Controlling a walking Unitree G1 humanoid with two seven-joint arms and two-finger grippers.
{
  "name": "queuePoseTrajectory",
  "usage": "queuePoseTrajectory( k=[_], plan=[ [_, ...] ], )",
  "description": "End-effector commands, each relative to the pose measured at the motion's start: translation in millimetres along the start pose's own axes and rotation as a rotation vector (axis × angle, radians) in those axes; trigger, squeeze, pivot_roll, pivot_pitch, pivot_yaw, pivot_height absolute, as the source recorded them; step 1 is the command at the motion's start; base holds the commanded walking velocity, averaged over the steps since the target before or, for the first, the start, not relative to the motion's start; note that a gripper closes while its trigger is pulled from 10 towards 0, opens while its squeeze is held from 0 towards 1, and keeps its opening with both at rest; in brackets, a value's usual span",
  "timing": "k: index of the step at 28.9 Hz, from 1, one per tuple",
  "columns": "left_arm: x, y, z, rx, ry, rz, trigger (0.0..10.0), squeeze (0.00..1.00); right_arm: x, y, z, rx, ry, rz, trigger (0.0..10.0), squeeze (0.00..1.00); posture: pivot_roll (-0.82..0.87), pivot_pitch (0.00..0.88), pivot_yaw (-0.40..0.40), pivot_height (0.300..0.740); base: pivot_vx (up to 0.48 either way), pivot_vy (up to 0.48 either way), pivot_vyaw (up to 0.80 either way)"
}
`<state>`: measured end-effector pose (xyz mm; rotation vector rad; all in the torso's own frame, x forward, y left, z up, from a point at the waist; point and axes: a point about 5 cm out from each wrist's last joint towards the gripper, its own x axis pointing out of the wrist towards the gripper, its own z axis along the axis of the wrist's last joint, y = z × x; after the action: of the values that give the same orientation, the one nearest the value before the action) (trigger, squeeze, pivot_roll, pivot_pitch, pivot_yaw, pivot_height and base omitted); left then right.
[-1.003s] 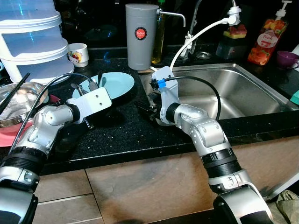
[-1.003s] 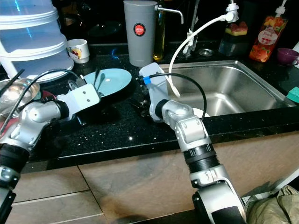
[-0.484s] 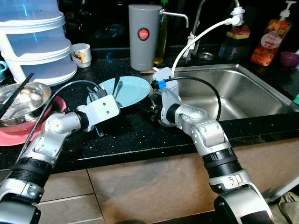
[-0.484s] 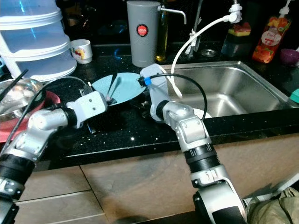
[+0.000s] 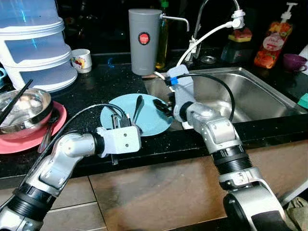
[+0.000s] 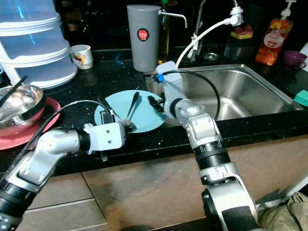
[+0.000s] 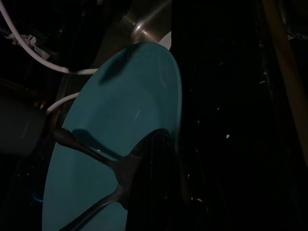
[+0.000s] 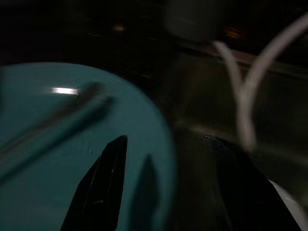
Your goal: Kitchen organization
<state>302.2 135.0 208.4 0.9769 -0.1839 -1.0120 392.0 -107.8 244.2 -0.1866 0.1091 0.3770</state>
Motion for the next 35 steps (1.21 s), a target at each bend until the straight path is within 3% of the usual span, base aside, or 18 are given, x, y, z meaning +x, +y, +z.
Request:
queuePoseTrajectory(
  k=[1,7,8,9,10,11,12,19,20,21,26,29,33,35],
  plan=[
    [-2.2,-28.6,-24,-0.115,0.123,-0.132,0.0,0.00,-1.2,-11.9,12,0.050,-0.071,-0.053,10.0,0.00,0.05,0.075,-0.024,0.740,0.000,0.000,0.00],
    [-8.7,-34.9,-25,-0.125,0.151,-0.139,0.0,0.00,-4.4,-16.1,18,0.074,-0.112,-0.019,10.0,0.00,0.05,0.077,-0.020,0.740,0.000,0.000,0.00],
    [-9.3,-33.3,-26,-0.119,0.156,-0.117,1.3,0.00,-4.3,-16.7,17,0.075,-0.111,-0.019,10.0,0.00,0.05,0.077,-0.021,0.740,0.000,0.000,0.00],
    [-9.3,-33.3,-26,-0.119,0.156,-0.117,1.3,0.00,-4.3,-16.7,17,0.075,-0.111,-0.019,10.0,0.00,0.05,0.077,-0.021,0.740,0.000,0.000,0.00],
    [-9.6,-32.0,-26,-0.114,0.158,-0.101,7.9,0.00,-4.1,-17.1,17,0.075,-0.110,-0.021,10.0,0.00,0.05,0.077,-0.021,0.740,0.000,0.000,0.00],
    [-9.6,-30.1,-25,-0.120,0.150,-0.086,10.0,0.03,-3.5,-17.3,17,0.075,-0.109,-0.024,10.0,0.00,0.05,0.077,-0.024,0.740,0.000,0.000,0.00],
    [-9.4,-27.9,-23,-0.133,0.139,-0.073,10.0,1.00,-2.9,-17.2,16,0.074,-0.108,-0.026,10.0,0.00,0.05,0.078,-0.022,0.740,0.000,0.000,0.00],
    [-10.2,-16.0,-13,-0.143,0.104,-0.015,10.0,1.00,-0.6,-16.1,17,0.081,-0.114,-0.029,10.0,0.00,0.05,0.076,-0.023,0.740,0.000,0.000,0.00],
    [-10.8,-13.3,-11,-0.149,0.094,-0.007,10.0,0.57,-0.4,-15.9,17,0.079,-0.116,-0.027,10.0,0.00,0.05,0.074,-0.027,0.740,0.000,0.000,0.00],
    [-11.5,-10.2,-8,-0.157,0.084,0.004,10.0,0.00,-0.1,-15.6,17,0.078,-0.116,-0.025,10.0,0.00,0.05,0.074,-0.027,0.740,0.000,0.000,0.00],
    [-14.1,0.3,0,-0.169,0.050,0.041,10.0,0.00,0.4,-14.7,18,0.076,-0.119,-0.019,10.0,0.00,0.06,0.067,-0.031,0.740,0.000,0.000,0.00],
    [-16.8,15.2,10,-0.171,0.010,0.099,10.0,0.00,1.5,-14.4,19,0.076,-0.125,-0.016,10.0,0.00,0.06,0.060,-0.031,0.740,0.000,0.000,0.00],
    [-18.1,20.0,13,-0.168,0.005,0.116,10.0,0.00,1.8,-14.3,20,0.076,-0.127,-0.014,10.0,0.00,0.06,0.058,-0.031,0.740,0.000,0.000,0.00],
    [-27.8,32.4,21,-0.165,-0.001,0.157,10.0,0.00,2.6,-12.3,22,0.075,-0.132,-0.004,10.0,0.00,0.06,0.059,-0.029,0.740,0.000,0.000,0.00]
  ],
)
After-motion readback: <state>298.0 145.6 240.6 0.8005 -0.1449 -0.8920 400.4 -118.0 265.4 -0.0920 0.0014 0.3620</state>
